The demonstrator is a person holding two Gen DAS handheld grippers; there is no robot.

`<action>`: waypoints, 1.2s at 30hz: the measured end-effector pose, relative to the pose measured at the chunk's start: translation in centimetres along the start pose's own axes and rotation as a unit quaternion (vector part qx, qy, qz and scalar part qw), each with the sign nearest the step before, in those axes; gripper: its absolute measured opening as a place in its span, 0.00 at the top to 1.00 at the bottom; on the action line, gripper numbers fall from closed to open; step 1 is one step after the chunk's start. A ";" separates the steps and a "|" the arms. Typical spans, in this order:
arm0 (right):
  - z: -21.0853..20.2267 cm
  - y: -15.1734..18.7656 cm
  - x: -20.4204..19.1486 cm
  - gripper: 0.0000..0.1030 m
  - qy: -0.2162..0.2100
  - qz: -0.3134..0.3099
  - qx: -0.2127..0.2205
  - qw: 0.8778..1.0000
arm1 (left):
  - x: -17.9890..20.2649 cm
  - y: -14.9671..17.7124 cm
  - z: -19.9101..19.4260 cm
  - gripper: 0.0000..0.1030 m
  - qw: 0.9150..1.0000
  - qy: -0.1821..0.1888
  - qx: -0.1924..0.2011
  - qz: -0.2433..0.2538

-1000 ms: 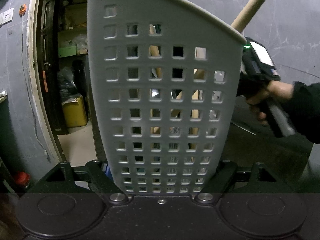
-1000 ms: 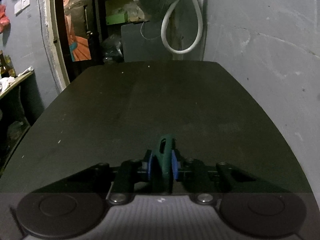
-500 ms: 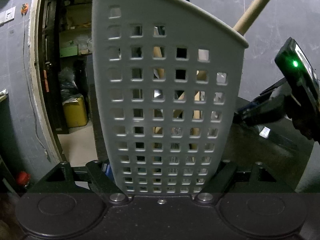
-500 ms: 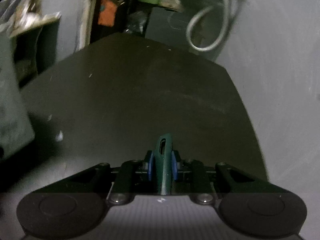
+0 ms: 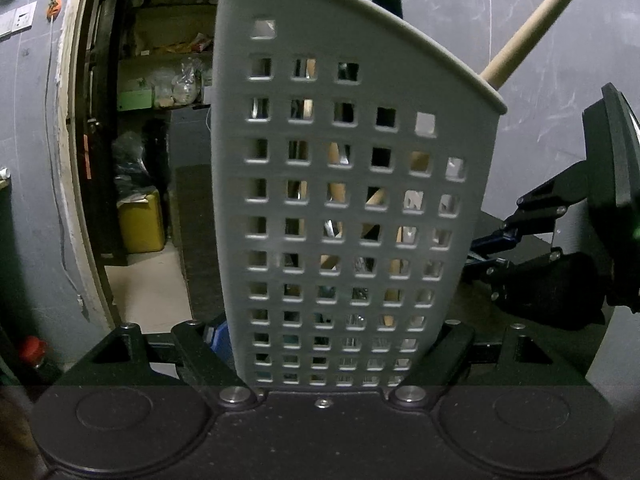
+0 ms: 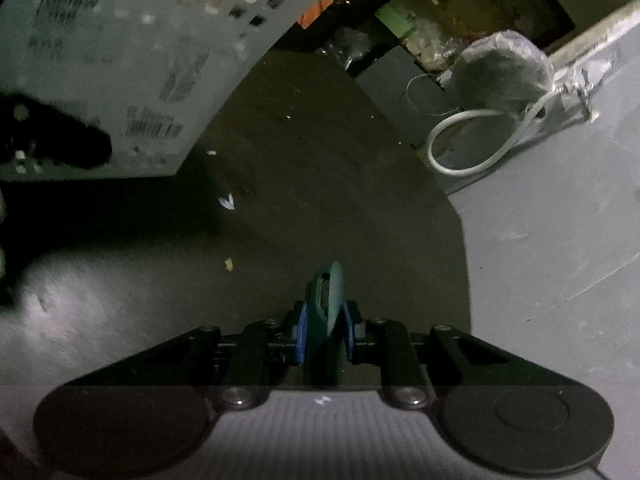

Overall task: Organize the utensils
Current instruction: 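Lift the knife off the table with the right tool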

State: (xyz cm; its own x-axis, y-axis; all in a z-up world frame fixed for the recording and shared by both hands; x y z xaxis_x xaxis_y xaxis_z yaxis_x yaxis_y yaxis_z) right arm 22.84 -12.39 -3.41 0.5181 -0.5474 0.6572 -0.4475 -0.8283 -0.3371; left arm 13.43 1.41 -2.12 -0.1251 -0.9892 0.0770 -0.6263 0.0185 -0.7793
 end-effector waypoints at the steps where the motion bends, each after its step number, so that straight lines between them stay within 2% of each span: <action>1: -0.1 0.0 0.2 0.80 -0.011 0.011 -0.001 1.000 | -0.1 0.0 0.1 0.20 1.000 0.001 0.000 0.000; 4: -0.5 0.5 0.0 0.80 -0.012 0.018 0.001 1.000 | -0.3 0.0 0.2 0.20 1.000 0.003 0.000 0.000; 9: -1.2 1.0 -3.0 0.80 0.067 -0.059 0.022 0.996 | -0.4 0.1 0.2 0.20 1.000 0.005 0.001 -0.001; 16: -2.4 1.2 -3.1 0.80 0.021 -0.030 0.018 0.999 | -0.4 0.1 0.2 0.20 1.000 0.003 0.000 0.000; 19: -3.3 1.7 -3.9 0.80 0.019 -0.032 0.026 0.999 | -0.3 0.1 0.2 0.20 1.000 0.002 0.000 0.001; 21: -4.0 2.2 -4.6 0.80 0.025 -0.038 0.033 0.998 | -0.3 0.1 0.2 0.20 1.000 0.003 0.001 0.000; 26: -4.4 2.9 -7.0 0.80 0.080 -0.098 0.049 0.991 | -0.2 0.1 0.1 0.20 1.000 0.004 0.001 0.000; 31: -5.3 3.1 -7.4 0.79 0.056 -0.100 0.046 0.992 | -0.3 0.1 0.1 0.20 1.000 0.004 0.001 0.000; 36: -5.2 2.1 -5.0 0.81 -0.008 -0.068 0.036 0.997 | -0.2 0.1 0.1 0.20 1.000 0.002 0.000 0.001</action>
State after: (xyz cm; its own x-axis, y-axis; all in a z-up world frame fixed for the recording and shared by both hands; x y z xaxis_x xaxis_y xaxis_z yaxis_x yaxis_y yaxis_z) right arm 15.51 -10.72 -3.91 0.5821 -0.4303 0.6899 -0.3182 -0.9014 -0.2937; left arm 13.46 1.58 -2.24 -0.1283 -0.9887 0.0780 -0.6258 0.0197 -0.7797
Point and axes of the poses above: each gripper's, at about its wrist camera, not at the fingertips, and z roughly the way its jaws point, x to its right, y to its underside, the point moved 3 cm from there along z, roughly the way its jaws point, and after that the axes turned 15 degrees about -x, right-handed, at the moved point
